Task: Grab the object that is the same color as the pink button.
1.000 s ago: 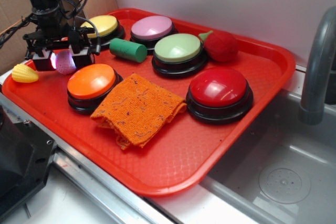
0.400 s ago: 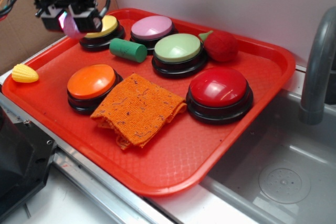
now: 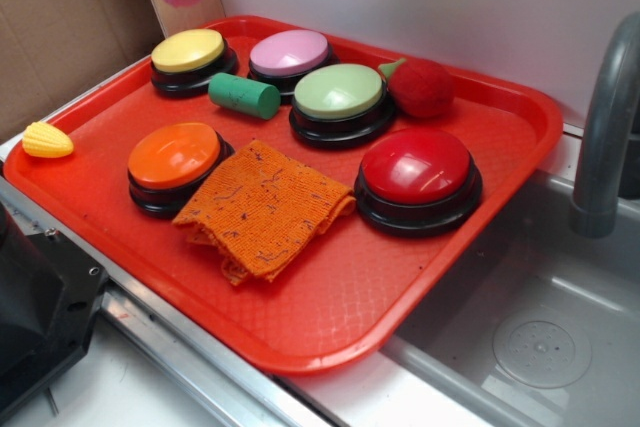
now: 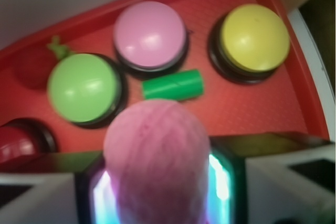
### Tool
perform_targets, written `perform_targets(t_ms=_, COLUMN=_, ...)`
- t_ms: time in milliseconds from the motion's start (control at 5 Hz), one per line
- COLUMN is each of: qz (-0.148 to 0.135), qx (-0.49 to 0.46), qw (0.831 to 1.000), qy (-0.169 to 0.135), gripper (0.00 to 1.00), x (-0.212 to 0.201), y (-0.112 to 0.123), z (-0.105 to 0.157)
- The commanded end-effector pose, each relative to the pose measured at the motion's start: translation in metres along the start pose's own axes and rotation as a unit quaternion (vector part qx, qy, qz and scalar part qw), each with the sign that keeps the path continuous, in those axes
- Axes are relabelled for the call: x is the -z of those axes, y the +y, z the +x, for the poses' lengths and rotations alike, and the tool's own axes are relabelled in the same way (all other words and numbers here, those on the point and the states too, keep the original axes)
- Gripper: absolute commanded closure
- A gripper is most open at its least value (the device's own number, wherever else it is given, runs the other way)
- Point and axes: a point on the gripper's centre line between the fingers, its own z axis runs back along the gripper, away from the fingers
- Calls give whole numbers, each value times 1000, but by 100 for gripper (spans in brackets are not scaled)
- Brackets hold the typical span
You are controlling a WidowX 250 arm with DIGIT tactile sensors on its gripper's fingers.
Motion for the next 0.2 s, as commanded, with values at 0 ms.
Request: perform_targets(t_ms=0, qz=32, qx=-11, qw=999, qy=-10, gripper=99, x=-15, y=6, z=2)
